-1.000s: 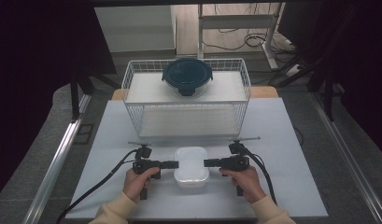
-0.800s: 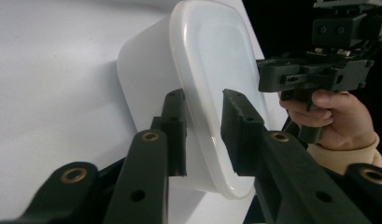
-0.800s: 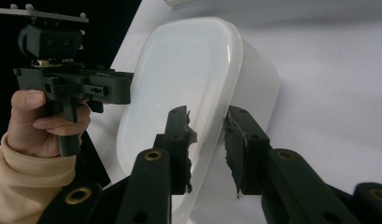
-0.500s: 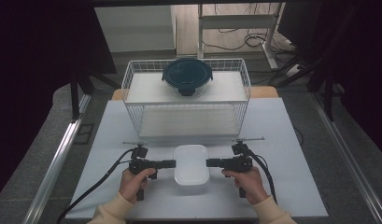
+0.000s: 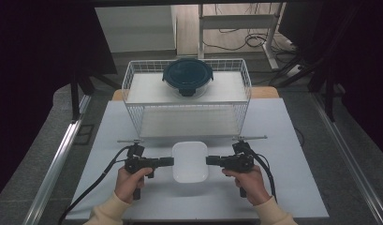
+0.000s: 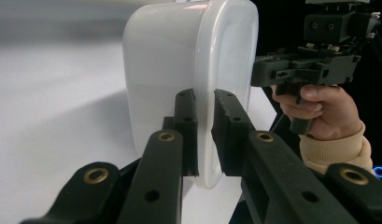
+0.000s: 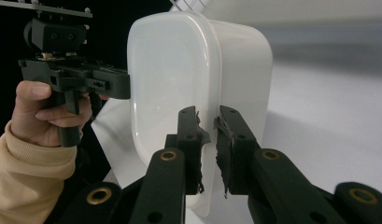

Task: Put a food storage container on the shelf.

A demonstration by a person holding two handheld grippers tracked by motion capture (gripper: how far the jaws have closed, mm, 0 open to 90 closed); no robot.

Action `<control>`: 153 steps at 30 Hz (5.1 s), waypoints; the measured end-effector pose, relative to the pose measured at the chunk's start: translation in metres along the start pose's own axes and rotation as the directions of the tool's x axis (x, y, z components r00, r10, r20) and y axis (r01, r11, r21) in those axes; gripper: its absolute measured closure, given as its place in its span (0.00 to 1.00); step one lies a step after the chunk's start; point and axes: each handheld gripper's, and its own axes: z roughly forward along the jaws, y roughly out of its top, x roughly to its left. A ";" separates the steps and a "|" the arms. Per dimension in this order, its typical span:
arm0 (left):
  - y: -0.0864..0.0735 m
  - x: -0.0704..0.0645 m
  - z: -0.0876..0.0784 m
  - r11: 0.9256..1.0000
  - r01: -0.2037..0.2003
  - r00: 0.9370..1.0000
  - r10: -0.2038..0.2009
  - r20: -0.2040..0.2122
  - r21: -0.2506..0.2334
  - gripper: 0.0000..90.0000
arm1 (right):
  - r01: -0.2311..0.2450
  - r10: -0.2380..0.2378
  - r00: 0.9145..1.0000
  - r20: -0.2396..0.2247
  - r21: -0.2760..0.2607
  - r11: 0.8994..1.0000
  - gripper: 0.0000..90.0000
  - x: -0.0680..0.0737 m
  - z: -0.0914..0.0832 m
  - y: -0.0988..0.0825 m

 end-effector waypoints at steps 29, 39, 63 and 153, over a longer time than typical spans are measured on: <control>0.083 -0.074 -0.050 0.967 -0.221 0.975 0.219 -0.033 -0.129 0.89 | 0.256 -0.256 0.967 0.022 -0.138 0.957 0.89 0.078 -0.053 0.088; 0.113 -0.093 -0.064 0.950 -0.269 0.963 0.265 -0.047 -0.161 0.88 | 0.323 -0.319 0.946 0.056 -0.163 0.932 0.89 0.104 -0.069 0.117; 0.199 -0.114 -0.079 0.935 -0.314 0.949 0.303 -0.089 -0.164 0.88 | 0.351 -0.343 0.936 0.073 -0.183 0.918 0.89 0.115 -0.082 0.197; 0.148 -0.060 -0.103 0.898 -0.402 0.880 0.324 -0.349 -0.179 0.19 | 0.488 -0.442 0.863 0.246 -0.181 0.854 0.22 0.063 -0.104 0.167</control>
